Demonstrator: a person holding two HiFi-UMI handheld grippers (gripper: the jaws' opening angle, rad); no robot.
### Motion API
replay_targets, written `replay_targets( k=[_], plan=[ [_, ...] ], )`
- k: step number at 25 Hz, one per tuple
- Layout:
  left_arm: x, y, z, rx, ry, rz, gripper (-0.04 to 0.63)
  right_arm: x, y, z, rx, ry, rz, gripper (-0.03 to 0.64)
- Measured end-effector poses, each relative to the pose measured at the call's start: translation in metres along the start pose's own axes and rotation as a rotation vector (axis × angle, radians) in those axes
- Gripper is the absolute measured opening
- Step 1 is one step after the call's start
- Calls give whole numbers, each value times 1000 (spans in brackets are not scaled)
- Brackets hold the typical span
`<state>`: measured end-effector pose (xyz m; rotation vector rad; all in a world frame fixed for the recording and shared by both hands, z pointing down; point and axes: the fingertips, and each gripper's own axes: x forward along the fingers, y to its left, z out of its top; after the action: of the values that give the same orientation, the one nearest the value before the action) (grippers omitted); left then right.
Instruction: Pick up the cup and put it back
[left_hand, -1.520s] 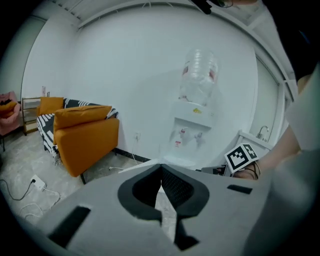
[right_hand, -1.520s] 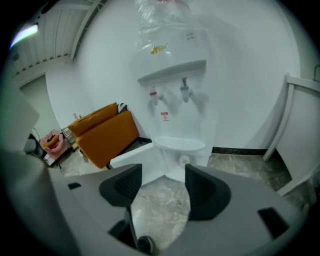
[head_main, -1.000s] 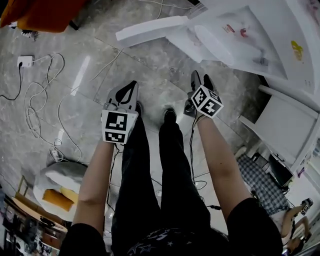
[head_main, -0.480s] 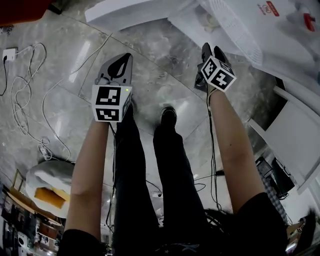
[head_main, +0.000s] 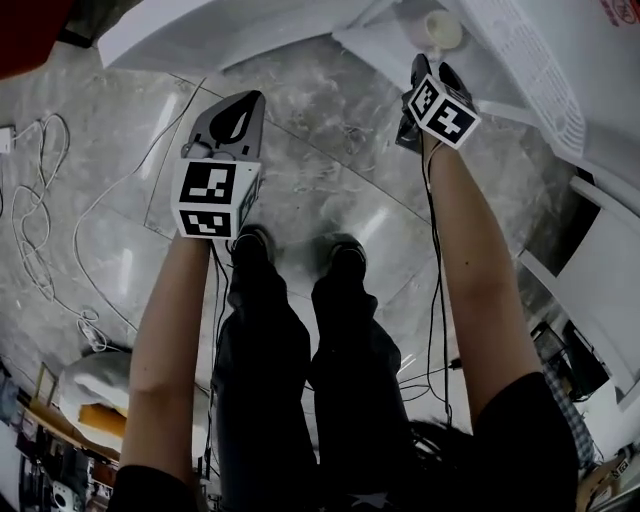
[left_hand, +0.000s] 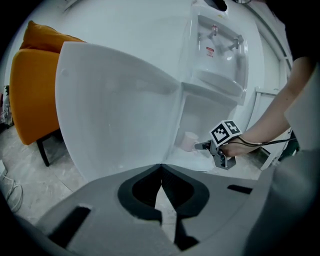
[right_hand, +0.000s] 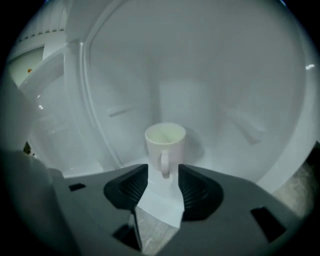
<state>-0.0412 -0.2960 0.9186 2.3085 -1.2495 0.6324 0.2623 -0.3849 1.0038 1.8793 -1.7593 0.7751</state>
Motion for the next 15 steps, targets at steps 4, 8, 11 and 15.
replay_targets(
  k=[4, 8, 11, 15],
  plan=[
    [16, 5, -6, 5, -6, -6, 9, 21, -12, -3, 13, 6, -58, 162],
    [22, 8, -4, 17, -20, -19, 9, 27, -14, 3, -55, 14, -89, 57],
    [15, 10, -1, 10, -13, -20, 8, 19, -4, 11, -81, 8, -54, 51],
    [-9, 2, 5, -6, 8, -31, 9, -5, 12, 19, -107, 27, -33, 48]
  ],
)
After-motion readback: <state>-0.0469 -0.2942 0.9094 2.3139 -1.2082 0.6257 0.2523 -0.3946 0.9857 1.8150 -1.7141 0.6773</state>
